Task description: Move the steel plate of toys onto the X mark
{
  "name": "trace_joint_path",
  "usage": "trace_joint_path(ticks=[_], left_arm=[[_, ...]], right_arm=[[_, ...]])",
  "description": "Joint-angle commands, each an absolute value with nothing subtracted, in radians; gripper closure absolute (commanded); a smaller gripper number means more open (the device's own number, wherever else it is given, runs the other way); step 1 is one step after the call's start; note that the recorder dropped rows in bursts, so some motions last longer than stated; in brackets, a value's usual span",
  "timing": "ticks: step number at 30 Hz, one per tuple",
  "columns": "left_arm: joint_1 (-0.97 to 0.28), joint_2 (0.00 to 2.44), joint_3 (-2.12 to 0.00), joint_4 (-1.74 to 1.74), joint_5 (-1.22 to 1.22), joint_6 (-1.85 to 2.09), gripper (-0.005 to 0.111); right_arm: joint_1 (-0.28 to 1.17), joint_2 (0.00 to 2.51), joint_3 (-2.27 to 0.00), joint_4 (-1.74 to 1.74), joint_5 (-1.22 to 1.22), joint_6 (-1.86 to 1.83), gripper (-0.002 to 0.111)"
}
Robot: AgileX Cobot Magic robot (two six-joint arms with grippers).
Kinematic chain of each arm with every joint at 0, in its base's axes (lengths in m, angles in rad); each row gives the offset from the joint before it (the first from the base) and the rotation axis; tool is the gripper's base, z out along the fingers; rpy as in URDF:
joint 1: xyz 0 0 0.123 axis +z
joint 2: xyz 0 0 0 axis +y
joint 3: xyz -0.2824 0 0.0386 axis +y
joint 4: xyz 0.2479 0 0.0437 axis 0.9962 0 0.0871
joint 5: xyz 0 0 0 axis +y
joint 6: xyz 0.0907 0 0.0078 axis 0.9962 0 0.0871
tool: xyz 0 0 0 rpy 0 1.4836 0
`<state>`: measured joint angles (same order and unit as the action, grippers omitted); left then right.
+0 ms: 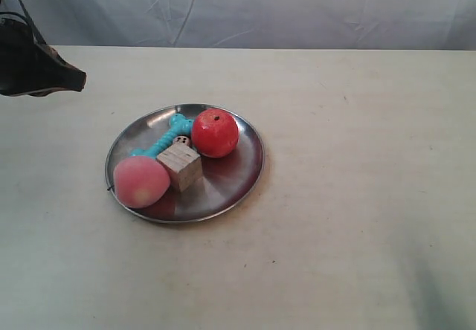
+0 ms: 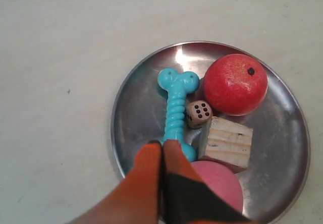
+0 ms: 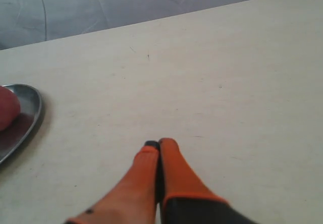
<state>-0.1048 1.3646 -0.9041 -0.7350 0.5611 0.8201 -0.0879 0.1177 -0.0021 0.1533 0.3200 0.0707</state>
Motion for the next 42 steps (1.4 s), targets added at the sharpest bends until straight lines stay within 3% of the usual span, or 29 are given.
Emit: trace_joint_path(ticks=[1,7,16,24,30,42], left_arm=[[-0.095,1.358,-0.901,-0.741,0.551,0.821,0.107],[-0.080,1.258,-0.743,-0.690,0.406,0.771,0.107],[-0.079,0.680,-0.370,-0.557,0.179,0.518,0.107],[-0.075,0.275,-0.121,-0.303,0.156,0.211,0.107],[-0.058,0.158,0.000,-0.290,0.159,0.131,0.107],[0.014,0.000,0.000,-0.220,0.237,0.081,0.107]], right_arm=[[-0.093,0.115,0.000,0.150,0.316,0.071,0.108],[-0.091,0.115,0.000,0.163,0.318,0.071,0.108],[-0.091,0.115,0.000,0.163,0.318,0.071,0.108],[-0.091,0.115,0.000,0.167,0.323,0.071,0.108],[-0.091,0.115,0.000,0.167,0.323,0.071,0.108],[-0.091,0.115,0.000,0.167,0.323,0.071,0.108]])
